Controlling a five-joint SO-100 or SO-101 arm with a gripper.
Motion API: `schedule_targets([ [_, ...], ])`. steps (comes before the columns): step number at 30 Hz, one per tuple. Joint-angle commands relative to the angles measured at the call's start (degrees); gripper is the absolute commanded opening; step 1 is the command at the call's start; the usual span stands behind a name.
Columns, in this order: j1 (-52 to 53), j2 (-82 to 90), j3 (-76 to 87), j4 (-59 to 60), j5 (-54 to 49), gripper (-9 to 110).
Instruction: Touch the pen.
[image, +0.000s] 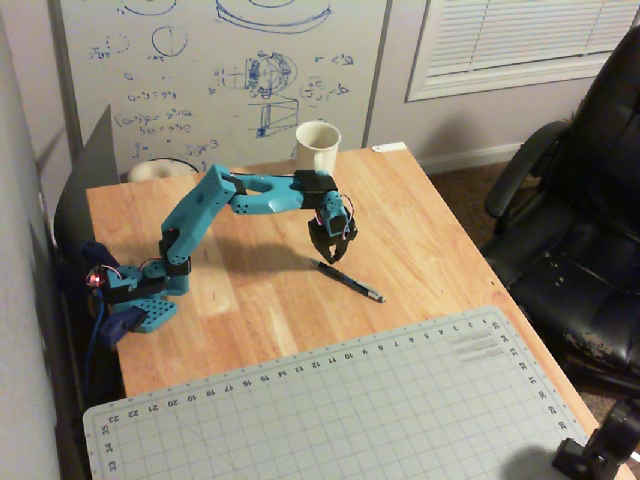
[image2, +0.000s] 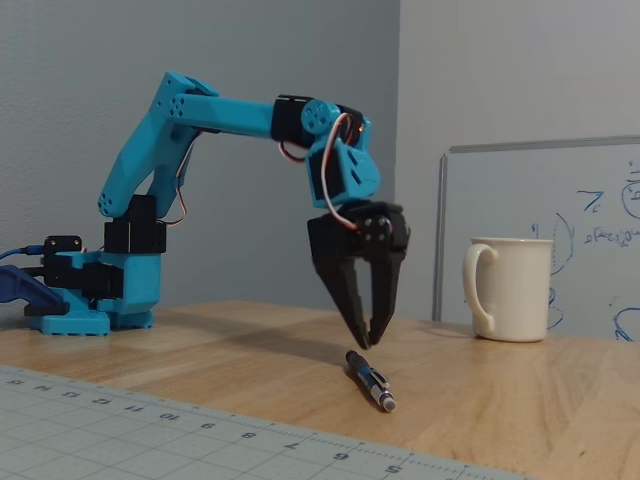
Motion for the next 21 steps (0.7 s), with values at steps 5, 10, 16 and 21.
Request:
schedule_targets([
  [5,0.4,1.7,-4.6,0.1,-0.5,1],
  [10,0.4,1.7,-4.7,0.1,-0.5,1],
  [16,0.5,1.9,-4.7,0.1,-0.5,1],
  [21,0.5,2.2,-4.7,0.1,-0.5,1],
])
